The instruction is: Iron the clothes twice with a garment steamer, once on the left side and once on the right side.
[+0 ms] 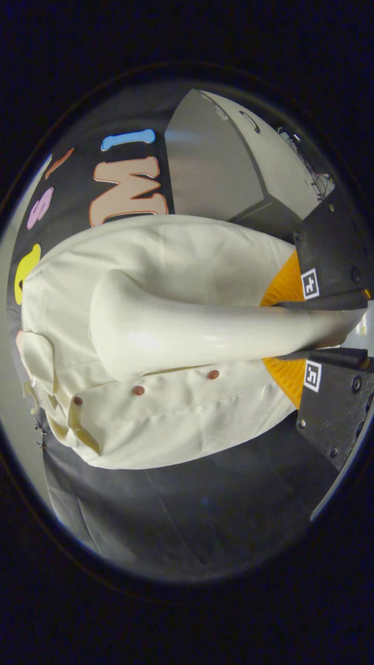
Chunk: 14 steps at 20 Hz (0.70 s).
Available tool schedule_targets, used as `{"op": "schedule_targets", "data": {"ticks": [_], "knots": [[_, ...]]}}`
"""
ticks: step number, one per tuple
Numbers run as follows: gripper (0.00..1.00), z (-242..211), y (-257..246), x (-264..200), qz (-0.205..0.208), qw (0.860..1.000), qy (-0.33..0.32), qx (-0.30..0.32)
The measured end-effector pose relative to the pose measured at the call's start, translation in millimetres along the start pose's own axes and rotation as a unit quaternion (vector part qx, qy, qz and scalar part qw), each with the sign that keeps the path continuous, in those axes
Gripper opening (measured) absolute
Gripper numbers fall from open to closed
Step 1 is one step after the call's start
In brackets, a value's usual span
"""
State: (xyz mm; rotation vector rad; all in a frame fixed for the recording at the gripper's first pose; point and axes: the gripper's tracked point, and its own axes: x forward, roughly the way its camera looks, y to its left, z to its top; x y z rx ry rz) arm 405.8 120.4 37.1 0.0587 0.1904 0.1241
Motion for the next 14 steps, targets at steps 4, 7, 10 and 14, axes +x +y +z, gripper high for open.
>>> {"op": "schedule_targets", "data": {"ticks": [4,7,10,14], "knots": [[0.29,-38.1,3.9,9.9,0.019,1.000,0.019,0.012],[0.28,-66.5,2.8,13.6,0.026,0.999,0.040,0.010],[0.29,-92.4,-1.9,12.1,0.026,0.998,0.063,0.014],[0.29,-121.1,-8.1,11.2,0.023,0.996,0.088,0.015]]}}
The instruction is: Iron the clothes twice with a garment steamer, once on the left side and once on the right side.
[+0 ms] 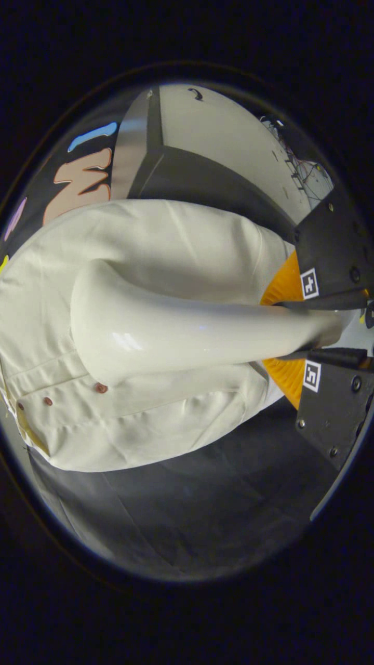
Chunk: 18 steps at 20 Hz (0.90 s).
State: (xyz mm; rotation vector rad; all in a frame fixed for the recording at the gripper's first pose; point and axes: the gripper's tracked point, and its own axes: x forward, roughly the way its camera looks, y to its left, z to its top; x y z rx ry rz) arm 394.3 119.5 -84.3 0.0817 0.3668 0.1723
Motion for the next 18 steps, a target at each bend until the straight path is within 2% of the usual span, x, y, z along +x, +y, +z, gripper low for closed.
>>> {"op": "schedule_targets", "data": {"ticks": [3,10,18], "knots": [[0.29,-7.1,-2.4,3.3,-0.001,1.000,0.007,0.003],[0.29,-54.0,-7.6,-2.8,0.000,0.998,0.054,0.025],[0.29,-88.3,-2.8,-42.8,-0.006,0.996,0.070,0.055]]}}
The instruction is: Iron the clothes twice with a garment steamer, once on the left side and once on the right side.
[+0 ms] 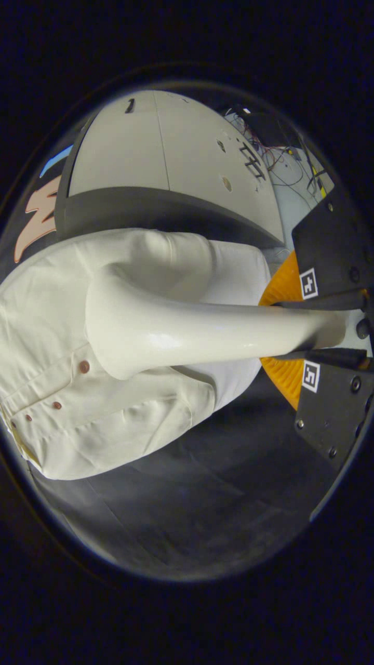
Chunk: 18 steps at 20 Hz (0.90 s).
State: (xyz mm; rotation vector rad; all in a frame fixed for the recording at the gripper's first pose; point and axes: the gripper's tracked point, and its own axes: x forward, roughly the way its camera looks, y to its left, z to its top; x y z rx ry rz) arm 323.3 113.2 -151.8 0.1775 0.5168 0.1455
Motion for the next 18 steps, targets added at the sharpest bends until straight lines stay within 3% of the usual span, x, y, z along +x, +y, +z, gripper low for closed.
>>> {"op": "schedule_targets", "data": {"ticks": [8,18], "knots": [[0.29,-36.8,12.6,-116.7,-0.042,0.999,-0.031,0.014],[0.29,-115.8,-6.0,-279.9,-0.107,0.991,-0.063,0.047]]}}
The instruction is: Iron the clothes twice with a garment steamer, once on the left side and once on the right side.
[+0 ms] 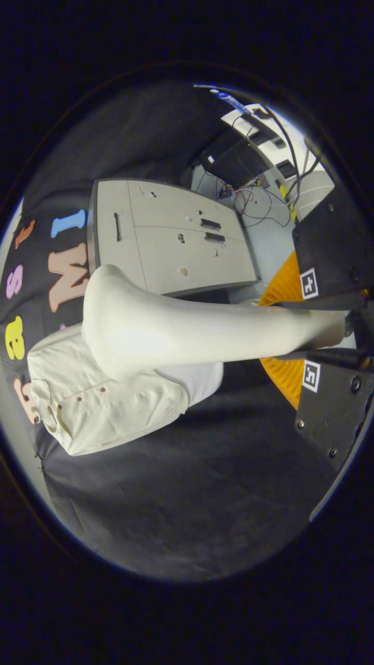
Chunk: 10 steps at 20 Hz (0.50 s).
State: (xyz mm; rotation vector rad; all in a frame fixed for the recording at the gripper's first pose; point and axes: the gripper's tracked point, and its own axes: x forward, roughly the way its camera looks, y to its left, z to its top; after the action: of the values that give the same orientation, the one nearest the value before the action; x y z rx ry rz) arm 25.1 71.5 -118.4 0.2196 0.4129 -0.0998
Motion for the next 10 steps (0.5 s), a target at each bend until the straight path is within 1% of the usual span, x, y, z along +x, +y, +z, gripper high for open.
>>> {"op": "schedule_targets", "data": {"ticks": [2,5,7,10], "knots": [[0.29,14.3,-5.1,-20.2,0.006,1.000,-0.024,0.011],[0.29,47.0,-21.6,-53.1,0.010,0.997,-0.077,0.008],[0.29,61.8,-35.2,-76.6,0.013,0.995,-0.097,0.004],[0.29,89.7,-53.6,-118.0,0.017,0.989,-0.146,-0.026]]}}
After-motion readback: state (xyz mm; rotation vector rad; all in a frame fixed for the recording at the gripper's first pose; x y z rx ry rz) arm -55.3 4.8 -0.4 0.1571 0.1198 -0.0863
